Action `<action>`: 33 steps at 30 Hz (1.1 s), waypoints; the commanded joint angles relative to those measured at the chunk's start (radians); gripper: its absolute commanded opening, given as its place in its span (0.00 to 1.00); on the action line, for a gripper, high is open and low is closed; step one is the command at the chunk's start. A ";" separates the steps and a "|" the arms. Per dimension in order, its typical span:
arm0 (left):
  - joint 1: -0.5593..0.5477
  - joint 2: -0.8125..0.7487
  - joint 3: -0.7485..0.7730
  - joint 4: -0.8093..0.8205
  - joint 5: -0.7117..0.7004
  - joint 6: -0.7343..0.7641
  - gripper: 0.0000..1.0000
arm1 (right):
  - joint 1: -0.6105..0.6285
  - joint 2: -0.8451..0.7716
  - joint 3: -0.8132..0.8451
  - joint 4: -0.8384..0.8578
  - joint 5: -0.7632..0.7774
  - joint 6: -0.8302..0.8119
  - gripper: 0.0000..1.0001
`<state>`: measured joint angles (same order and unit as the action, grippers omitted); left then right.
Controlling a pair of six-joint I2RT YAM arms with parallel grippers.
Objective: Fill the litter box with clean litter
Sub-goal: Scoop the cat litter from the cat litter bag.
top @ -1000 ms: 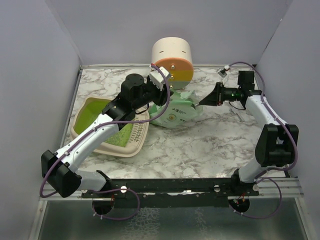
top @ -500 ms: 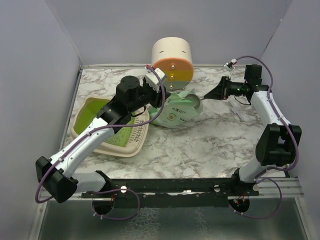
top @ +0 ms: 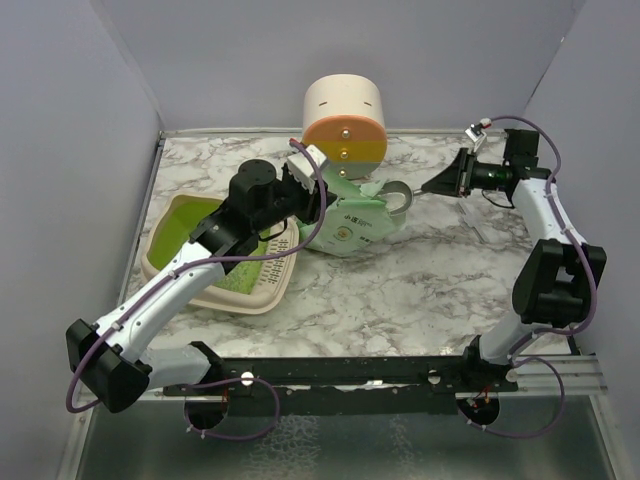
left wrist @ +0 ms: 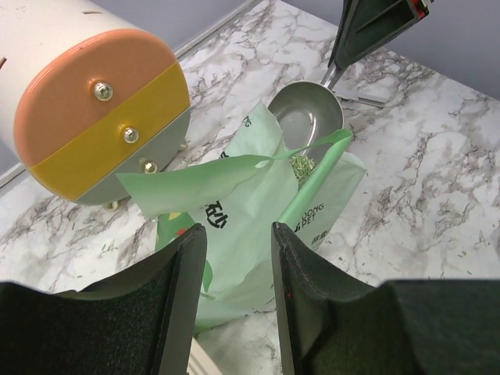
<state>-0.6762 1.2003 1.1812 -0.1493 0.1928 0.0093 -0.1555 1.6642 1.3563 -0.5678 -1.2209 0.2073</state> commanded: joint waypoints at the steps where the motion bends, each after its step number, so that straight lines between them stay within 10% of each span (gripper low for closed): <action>1: -0.002 -0.033 -0.005 0.012 -0.010 -0.011 0.41 | -0.048 -0.014 0.044 -0.016 -0.052 0.072 0.01; 33: -0.002 -0.088 0.008 -0.015 -0.046 0.007 0.41 | -0.237 -0.003 0.221 -0.246 -0.215 0.035 0.01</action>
<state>-0.6762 1.1530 1.1809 -0.1528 0.1837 0.0132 -0.3866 1.6737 1.5166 -0.7776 -1.3499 0.2310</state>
